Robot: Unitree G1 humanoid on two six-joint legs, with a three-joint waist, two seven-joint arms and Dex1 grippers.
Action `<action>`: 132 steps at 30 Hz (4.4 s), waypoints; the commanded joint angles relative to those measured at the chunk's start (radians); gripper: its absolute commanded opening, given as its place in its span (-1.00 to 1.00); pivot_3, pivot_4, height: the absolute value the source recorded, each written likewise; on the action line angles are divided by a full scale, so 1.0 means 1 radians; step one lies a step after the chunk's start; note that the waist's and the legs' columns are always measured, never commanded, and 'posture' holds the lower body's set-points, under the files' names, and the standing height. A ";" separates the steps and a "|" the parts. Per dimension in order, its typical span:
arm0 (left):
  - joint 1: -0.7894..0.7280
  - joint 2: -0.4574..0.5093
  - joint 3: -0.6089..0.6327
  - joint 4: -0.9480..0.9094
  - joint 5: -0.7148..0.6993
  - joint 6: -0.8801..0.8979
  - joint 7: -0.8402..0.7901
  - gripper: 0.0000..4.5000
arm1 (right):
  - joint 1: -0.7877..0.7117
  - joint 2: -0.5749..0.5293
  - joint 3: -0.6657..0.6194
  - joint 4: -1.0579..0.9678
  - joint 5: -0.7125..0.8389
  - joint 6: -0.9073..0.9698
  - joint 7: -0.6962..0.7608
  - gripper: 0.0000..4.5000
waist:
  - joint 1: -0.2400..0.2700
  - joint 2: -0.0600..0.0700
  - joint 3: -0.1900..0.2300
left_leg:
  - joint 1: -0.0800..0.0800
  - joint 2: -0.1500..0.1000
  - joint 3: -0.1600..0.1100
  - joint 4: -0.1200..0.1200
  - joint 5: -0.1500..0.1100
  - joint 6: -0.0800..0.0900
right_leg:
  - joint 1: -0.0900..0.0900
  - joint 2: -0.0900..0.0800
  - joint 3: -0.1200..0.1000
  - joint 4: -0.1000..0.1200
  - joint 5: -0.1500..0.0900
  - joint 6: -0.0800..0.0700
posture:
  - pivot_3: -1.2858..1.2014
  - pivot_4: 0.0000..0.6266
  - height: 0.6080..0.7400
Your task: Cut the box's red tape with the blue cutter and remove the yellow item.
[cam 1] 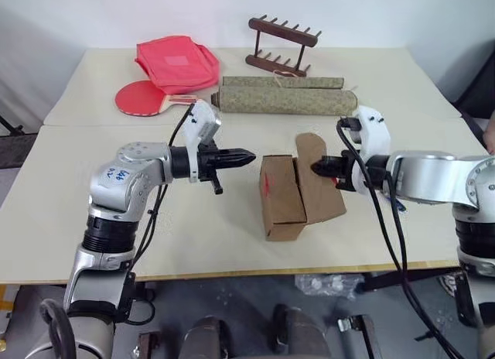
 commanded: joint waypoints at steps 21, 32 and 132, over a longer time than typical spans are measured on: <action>-0.069 0.138 -0.443 0.205 0.441 -0.503 -0.222 -1.00 | -0.131 -0.061 0.160 0.070 0.004 0.094 0.060 -0.99 | -0.033 0.000 -0.001 | 0.008 0.008 0.007 -0.002 -0.001 -0.003 | -0.001 0.003 0.002 0.005 -0.004 -0.007 | 0.03 -0.52 1.00; 0.030 0.252 -0.470 0.089 0.549 -0.514 -0.267 -1.00 | -0.162 -0.125 0.209 0.107 0.004 0.121 0.132 -0.99 | -0.026 0.008 -0.006 | 0.012 0.014 0.007 -0.002 -0.002 -0.007 | -0.002 0.008 0.004 0.008 -0.008 -0.014 | 0.03 -0.52 1.00; -0.017 0.114 -0.285 0.313 0.534 -0.525 -0.253 -0.37 | -0.002 -0.142 0.078 0.046 -0.951 -0.097 0.946 0.67 | 0.016 0.011 0.001 | -0.009 -0.004 0.003 0.004 0.001 0.010 | -0.004 -0.003 0.000 -0.008 0.010 0.006 | 0.03 -0.52 1.00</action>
